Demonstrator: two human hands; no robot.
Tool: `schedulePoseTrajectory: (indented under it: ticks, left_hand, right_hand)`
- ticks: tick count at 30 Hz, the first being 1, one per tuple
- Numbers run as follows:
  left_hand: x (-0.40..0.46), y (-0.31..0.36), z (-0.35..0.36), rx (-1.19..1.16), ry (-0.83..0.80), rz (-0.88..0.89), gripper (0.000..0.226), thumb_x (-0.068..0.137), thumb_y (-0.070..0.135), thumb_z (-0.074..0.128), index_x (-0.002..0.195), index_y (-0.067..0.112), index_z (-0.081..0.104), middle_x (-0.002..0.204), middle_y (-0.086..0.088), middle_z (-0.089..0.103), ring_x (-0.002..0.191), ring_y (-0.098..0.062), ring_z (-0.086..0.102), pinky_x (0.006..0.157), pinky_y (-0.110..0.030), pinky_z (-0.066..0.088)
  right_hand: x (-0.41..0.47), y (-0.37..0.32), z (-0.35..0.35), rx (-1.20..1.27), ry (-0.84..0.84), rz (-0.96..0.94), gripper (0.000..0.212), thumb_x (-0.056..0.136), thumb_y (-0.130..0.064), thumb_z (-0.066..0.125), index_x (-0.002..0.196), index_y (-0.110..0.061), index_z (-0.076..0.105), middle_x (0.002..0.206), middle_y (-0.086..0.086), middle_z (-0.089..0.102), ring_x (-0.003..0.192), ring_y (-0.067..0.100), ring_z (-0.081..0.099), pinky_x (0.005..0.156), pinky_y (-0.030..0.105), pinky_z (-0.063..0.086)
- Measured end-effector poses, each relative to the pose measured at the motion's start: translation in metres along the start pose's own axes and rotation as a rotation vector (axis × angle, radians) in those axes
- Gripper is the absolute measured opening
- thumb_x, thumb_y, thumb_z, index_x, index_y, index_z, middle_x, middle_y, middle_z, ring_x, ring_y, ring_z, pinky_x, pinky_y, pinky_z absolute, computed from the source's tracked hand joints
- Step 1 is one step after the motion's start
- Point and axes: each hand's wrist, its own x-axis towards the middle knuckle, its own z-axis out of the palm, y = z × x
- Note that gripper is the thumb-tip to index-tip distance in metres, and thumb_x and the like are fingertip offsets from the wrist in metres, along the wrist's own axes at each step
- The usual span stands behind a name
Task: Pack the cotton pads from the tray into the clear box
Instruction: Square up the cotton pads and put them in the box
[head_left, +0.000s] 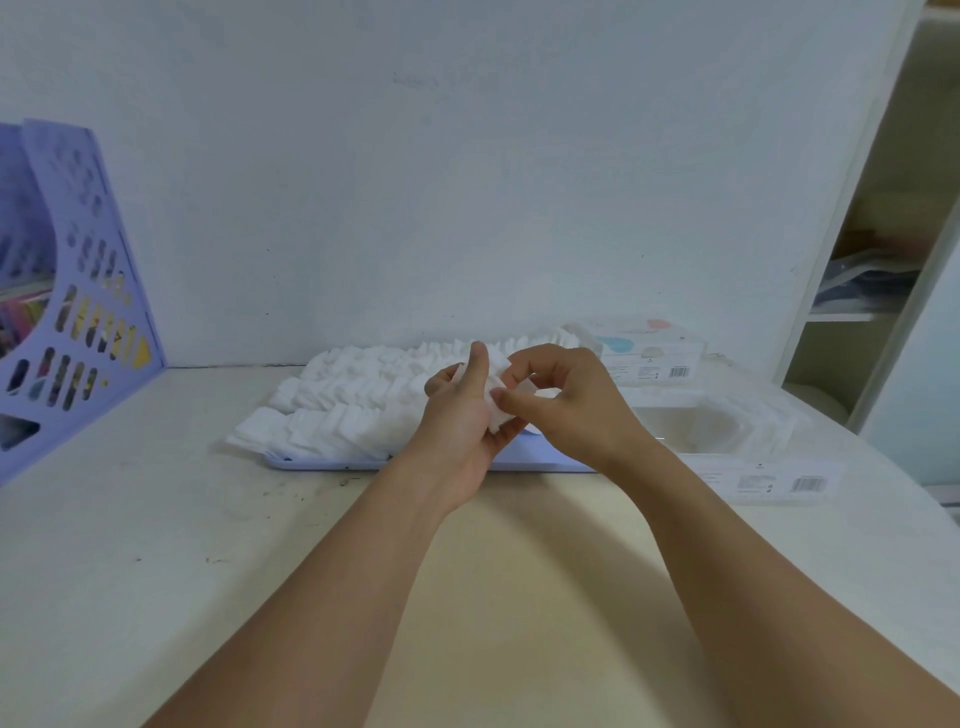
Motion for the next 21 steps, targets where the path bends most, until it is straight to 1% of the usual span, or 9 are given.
schedulePoseTrajectory:
  ticks: [2,4,6,8,11,12,15,17,21]
  left_hand:
    - [0.001,0.0,0.0,-0.033,0.002,-0.001,0.046,0.104,0.037,0.052,0.139,0.01,0.038,0.131,-0.015,0.064,0.111,-0.027,0.07,0.098,-0.044,0.056]
    - [0.001,0.0,-0.002,-0.061,-0.014,-0.018,0.043,0.104,0.027,0.053,0.14,0.007,0.04,0.135,-0.02,0.06,0.117,-0.031,0.067,0.099,-0.045,0.055]
    - [0.002,-0.001,-0.003,-0.07,-0.024,-0.032,0.043,0.102,0.013,0.051,0.142,0.002,0.04,0.138,-0.026,0.055,0.123,-0.036,0.062,0.098,-0.047,0.055]
    - [0.003,-0.001,-0.004,-0.065,-0.025,-0.029,0.043,0.1,0.006,0.048,0.142,0.0,0.039,0.139,-0.029,0.052,0.125,-0.039,0.06,0.098,-0.049,0.055]
    - [0.003,-0.001,-0.004,-0.076,-0.025,-0.033,0.042,0.101,0.009,0.049,0.141,0.001,0.04,0.14,-0.028,0.05,0.125,-0.039,0.059,0.095,-0.049,0.057]
    - [0.003,-0.001,-0.004,-0.09,-0.024,-0.041,0.041,0.101,0.011,0.05,0.14,0.001,0.041,0.141,-0.027,0.05,0.125,-0.039,0.059,0.094,-0.048,0.057]
    - [0.005,-0.001,-0.005,-0.145,-0.027,-0.066,0.041,0.102,0.015,0.051,0.139,0.001,0.043,0.14,-0.027,0.05,0.124,-0.039,0.059,0.091,-0.048,0.058]
    - [0.006,-0.001,-0.006,-0.164,-0.035,-0.079,0.041,0.105,0.021,0.048,0.14,0.001,0.042,0.138,-0.028,0.052,0.123,-0.04,0.061,0.093,-0.05,0.057]
    - [0.007,-0.002,-0.005,-0.184,-0.033,-0.1,0.043,0.109,0.028,0.039,0.143,0.002,0.041,0.136,-0.027,0.056,0.123,-0.039,0.061,0.097,-0.049,0.053]
  right_hand:
    - [0.001,0.001,-0.001,0.042,0.046,0.027,0.009,0.087,-0.008,0.074,0.081,-0.003,0.071,0.088,0.014,0.074,0.078,0.022,0.071,0.069,0.024,0.054]
    - [0.001,0.003,-0.002,0.08,0.094,0.046,0.013,0.087,-0.005,0.074,0.075,-0.002,0.068,0.082,0.02,0.073,0.066,0.023,0.069,0.058,0.019,0.049]
    - [0.001,0.005,-0.001,0.1,0.117,0.066,0.014,0.086,-0.002,0.074,0.073,-0.002,0.067,0.079,0.023,0.073,0.065,0.022,0.068,0.053,0.017,0.048]
    - [0.002,0.007,-0.001,0.11,0.126,0.068,0.011,0.084,-0.001,0.074,0.075,0.0,0.068,0.08,0.024,0.072,0.068,0.025,0.07,0.054,0.02,0.052]
    - [0.003,0.01,-0.001,0.1,0.145,0.063,0.009,0.084,-0.003,0.074,0.078,0.001,0.068,0.079,0.021,0.073,0.075,0.033,0.073,0.062,0.036,0.058]
    - [0.003,0.011,-0.001,0.1,0.154,0.061,0.009,0.084,-0.004,0.075,0.079,0.0,0.069,0.079,0.02,0.073,0.076,0.033,0.073,0.065,0.038,0.059]
    - [0.006,0.015,-0.003,0.171,0.147,0.094,0.011,0.085,-0.003,0.076,0.078,-0.004,0.067,0.077,0.015,0.072,0.069,0.025,0.07,0.063,0.029,0.056]
    - [0.007,0.016,-0.005,0.284,0.107,0.132,0.015,0.085,-0.001,0.078,0.078,-0.004,0.065,0.072,0.012,0.068,0.065,0.02,0.067,0.062,0.028,0.056]
    - [0.008,0.017,-0.008,0.31,0.069,0.123,0.017,0.084,0.008,0.075,0.078,-0.004,0.064,0.079,0.012,0.068,0.064,0.02,0.066,0.058,0.025,0.054]
